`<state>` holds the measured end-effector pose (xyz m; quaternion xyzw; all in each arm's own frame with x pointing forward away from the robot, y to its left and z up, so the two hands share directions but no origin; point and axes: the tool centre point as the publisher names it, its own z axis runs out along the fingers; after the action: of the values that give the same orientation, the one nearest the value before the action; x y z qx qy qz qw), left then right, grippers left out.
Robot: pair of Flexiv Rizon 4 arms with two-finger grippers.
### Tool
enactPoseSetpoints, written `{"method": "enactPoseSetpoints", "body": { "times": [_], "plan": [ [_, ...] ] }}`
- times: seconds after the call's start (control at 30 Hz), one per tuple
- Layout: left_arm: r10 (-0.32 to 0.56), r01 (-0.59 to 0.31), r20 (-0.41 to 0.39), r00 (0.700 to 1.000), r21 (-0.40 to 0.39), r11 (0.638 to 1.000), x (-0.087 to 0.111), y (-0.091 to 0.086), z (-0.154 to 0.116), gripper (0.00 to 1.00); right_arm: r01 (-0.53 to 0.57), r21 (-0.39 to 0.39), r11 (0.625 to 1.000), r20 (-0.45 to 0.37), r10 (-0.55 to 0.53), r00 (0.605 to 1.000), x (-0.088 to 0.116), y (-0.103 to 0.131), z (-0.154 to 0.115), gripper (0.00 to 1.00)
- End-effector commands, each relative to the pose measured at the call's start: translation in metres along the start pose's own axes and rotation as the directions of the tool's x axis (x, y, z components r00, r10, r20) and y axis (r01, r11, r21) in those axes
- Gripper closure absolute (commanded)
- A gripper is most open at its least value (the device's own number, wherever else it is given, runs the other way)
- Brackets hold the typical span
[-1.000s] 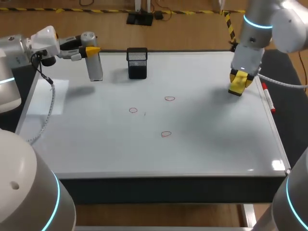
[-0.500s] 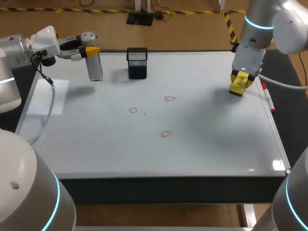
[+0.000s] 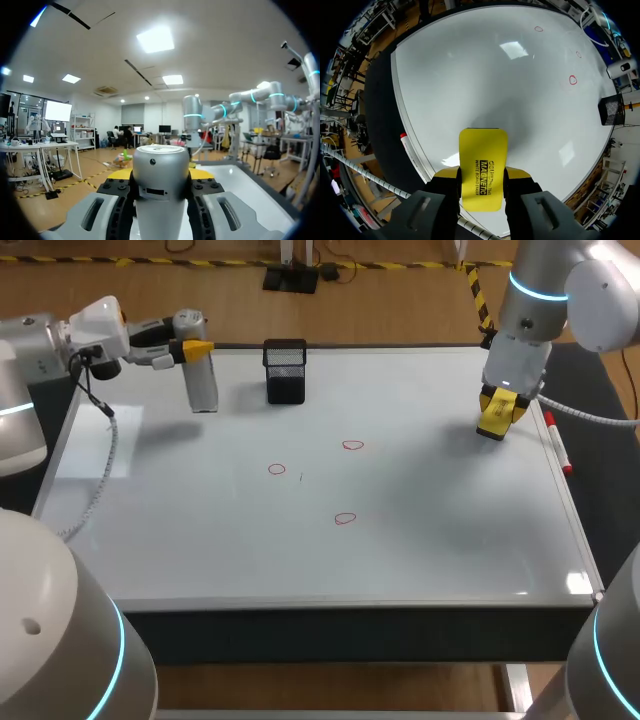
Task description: Pick up the inspection probe, press it on each red-marked spot on the whiteboard one by one, put down the probe, pick up the eraser, and wipe off all the red marks.
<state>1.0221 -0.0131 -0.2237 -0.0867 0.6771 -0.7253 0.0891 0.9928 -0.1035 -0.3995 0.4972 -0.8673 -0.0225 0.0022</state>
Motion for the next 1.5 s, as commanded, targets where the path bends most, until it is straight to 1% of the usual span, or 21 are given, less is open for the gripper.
{"method": "enactPoseSetpoints", "body": {
  "times": [0.03,0.13,0.33,0.53,0.7,1.17,1.33,1.5],
  "plan": [
    [0.004,-0.005,-0.02,1.0,-0.01,1.0,0.014,0.002,0.015,1.0,0.002,0.001,1.0,-0.004,-0.002,1.0,0.0,-0.001,0.0,1.0],
    [0.016,-0.016,-0.045,0.999,-0.008,1.0,0.03,0.002,0.026,1.0,0.002,0.001,1.0,-0.004,-0.002,1.0,0.0,-0.001,0.0,1.0],
    [0.014,-0.013,-0.078,0.997,0.022,1.0,0.062,0.007,0.044,1.0,0.002,0.001,1.0,-0.004,-0.002,1.0,0.0,-0.001,0.0,1.0],
    [-0.002,0.004,-0.076,0.997,0.036,0.999,0.087,0.013,0.057,1.0,0.002,0.001,1.0,-0.004,-0.002,1.0,0.0,-0.001,0.0,1.0],
    [-0.02,0.025,-0.098,0.995,0.052,0.998,0.103,0.018,0.064,1.0,0.002,0.001,1.0,-0.004,-0.002,1.0,0.0,-0.001,0.0,1.0],
    [-0.037,0.045,-0.125,0.991,0.064,0.997,0.128,0.033,0.073,1.0,0.002,0.001,1.0,-0.004,-0.002,1.0,0.0,-0.001,0.0,1.0],
    [-0.033,0.043,-0.14,0.99,0.072,0.996,0.131,0.037,0.076,1.0,0.002,0.001,1.0,-0.004,-0.002,1.0,0.0,-0.001,0.0,1.0],
    [-0.042,0.051,-0.137,0.99,0.067,0.996,0.131,0.042,0.078,1.0,0.002,0.001,1.0,-0.004,-0.002,1.0,0.0,-0.001,0.0,1.0]
  ]
}}
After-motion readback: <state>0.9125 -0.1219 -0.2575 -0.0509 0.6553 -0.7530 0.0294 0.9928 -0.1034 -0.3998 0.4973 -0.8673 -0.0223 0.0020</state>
